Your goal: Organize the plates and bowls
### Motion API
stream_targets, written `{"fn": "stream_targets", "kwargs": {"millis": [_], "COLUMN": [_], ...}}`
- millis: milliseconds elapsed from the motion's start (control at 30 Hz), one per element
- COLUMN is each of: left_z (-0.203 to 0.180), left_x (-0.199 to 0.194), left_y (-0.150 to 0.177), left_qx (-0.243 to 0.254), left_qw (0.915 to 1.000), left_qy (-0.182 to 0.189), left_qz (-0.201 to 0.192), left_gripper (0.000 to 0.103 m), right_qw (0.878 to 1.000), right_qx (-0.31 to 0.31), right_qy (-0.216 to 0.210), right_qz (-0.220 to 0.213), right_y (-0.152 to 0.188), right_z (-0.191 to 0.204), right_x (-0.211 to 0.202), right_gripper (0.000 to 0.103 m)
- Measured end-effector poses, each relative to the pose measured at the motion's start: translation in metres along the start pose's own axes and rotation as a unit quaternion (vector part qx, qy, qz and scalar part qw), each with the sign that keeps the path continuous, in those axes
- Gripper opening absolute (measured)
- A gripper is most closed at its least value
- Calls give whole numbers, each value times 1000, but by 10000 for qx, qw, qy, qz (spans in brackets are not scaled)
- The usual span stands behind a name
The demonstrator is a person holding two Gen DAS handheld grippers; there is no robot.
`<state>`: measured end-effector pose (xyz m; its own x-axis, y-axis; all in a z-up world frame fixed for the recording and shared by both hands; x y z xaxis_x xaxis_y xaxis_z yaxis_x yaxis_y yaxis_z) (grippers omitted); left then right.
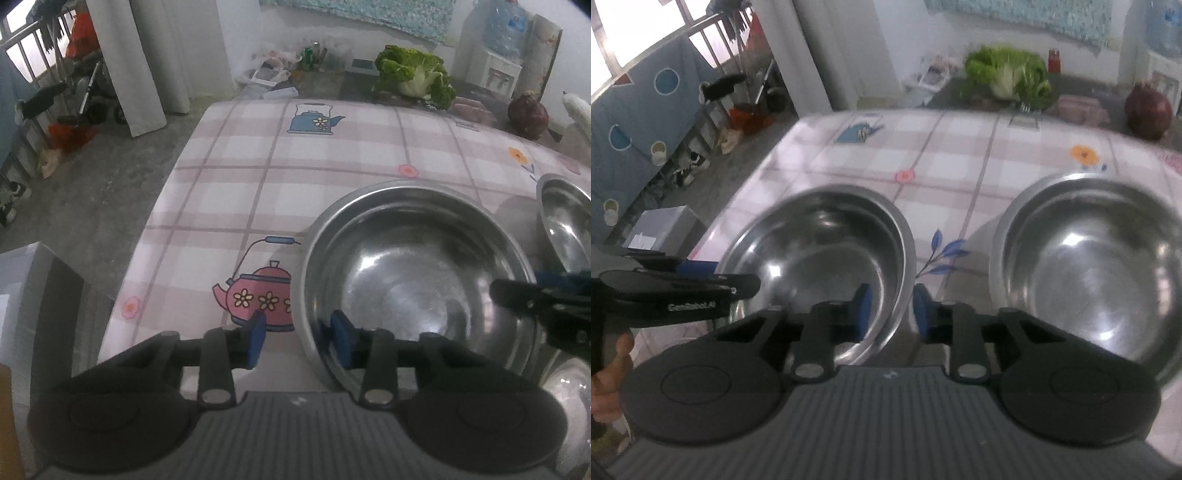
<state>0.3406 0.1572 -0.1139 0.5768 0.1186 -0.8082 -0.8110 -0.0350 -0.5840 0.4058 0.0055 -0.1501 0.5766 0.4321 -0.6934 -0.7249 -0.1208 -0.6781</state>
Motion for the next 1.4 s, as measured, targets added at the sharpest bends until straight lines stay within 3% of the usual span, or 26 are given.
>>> {"fn": "stream_targets", "kwargs": {"millis": [100, 300, 767, 1400], "left_z": [-6, -16, -20, -14], "left_x": [-1, -2, 11, -13], "left_y": [0, -3, -5, -15], "left_qx": [4, 47, 46, -73], "left_qw": [10000, 9999, 9998, 9999], "left_qy": [46, 104, -58, -75], "left_qz": [31, 2, 167, -76], "left_gripper": [26, 26, 32, 32], "right_qw": [9996, 9997, 9999, 9998], "right_qx": [201, 126, -126, 19], "right_qy": [-176, -156, 55, -87], "right_qz": [83, -112, -83, -170], "right_y": [4, -2, 1, -6], "right_z": [-3, -6, -6, -1], "right_x": [6, -3, 2, -10], "right_gripper": [13, 13, 13, 13]}}
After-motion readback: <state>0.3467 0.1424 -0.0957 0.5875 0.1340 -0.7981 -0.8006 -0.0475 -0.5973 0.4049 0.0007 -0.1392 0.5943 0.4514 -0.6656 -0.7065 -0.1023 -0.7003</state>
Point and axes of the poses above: each gripper's, at about its wrist camera, not at the fingertips, and x roughly the way its jaws point, z to its left, y to its underside, the point moved 7 cm from there along x, roughly the way its jaws point, and after that the axes turned 6 degrees about -z, right-handed, at the moved point
